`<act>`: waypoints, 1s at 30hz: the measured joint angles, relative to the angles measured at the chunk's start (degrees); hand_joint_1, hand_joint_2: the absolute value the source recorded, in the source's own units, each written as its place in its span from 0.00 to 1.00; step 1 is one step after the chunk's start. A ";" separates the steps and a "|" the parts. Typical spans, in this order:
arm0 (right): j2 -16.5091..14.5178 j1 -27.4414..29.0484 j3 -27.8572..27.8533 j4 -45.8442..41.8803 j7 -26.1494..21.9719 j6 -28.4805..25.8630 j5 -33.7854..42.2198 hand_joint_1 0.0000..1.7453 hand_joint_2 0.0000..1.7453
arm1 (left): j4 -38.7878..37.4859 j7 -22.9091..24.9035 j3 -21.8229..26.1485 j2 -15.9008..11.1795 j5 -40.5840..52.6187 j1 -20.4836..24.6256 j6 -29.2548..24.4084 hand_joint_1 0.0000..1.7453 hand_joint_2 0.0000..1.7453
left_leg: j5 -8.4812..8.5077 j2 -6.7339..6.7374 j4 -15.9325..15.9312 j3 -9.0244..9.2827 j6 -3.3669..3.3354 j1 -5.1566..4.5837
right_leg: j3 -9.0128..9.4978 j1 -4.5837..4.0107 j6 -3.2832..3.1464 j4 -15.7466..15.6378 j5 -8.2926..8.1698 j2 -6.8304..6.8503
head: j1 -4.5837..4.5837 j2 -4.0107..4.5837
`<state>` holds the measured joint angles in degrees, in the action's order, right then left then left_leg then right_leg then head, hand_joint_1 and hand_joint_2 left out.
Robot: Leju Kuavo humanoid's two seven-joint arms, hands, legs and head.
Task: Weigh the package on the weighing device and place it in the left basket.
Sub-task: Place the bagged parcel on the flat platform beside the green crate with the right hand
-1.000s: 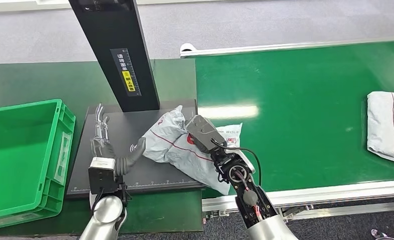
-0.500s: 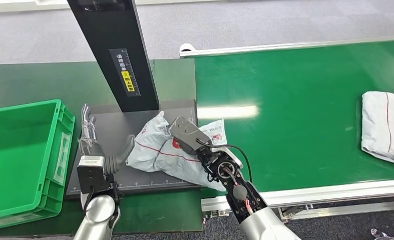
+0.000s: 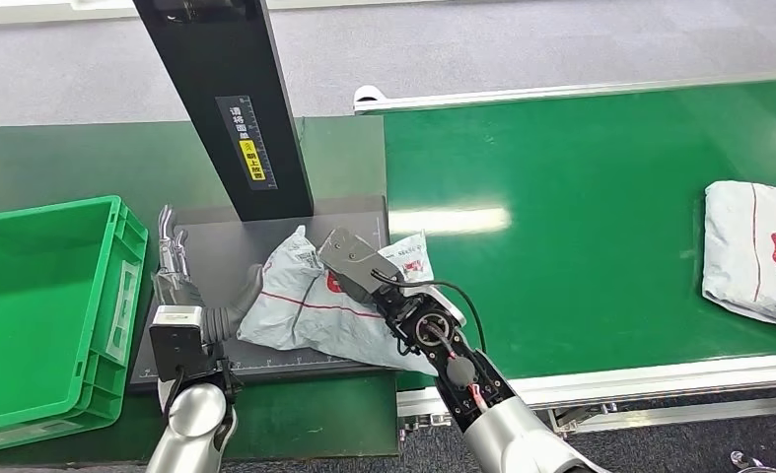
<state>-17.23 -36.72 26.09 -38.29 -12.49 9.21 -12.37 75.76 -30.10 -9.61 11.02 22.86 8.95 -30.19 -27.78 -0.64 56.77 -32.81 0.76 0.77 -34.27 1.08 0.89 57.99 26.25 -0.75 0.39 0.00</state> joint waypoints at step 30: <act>0.05 -2.70 -1.38 8.06 -5.24 -16.80 -6.50 0.00 0.00 | 0.35 -0.52 2.13 1.09 0.57 -0.36 1.69 0.00 1.00 | 0.00 0.01 0.01 0.01 0.00 0.00 | -0.01 0.00 0.00 -0.01 0.00 0.00 | 0.00 0.00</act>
<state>-17.18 -39.42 24.71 -30.22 -17.73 -7.59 -18.87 76.11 -30.63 -7.48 12.11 23.43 8.59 -28.50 -27.78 -0.63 56.77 -32.80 0.76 0.77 -34.27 1.08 0.89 57.98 26.25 -0.75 0.39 0.00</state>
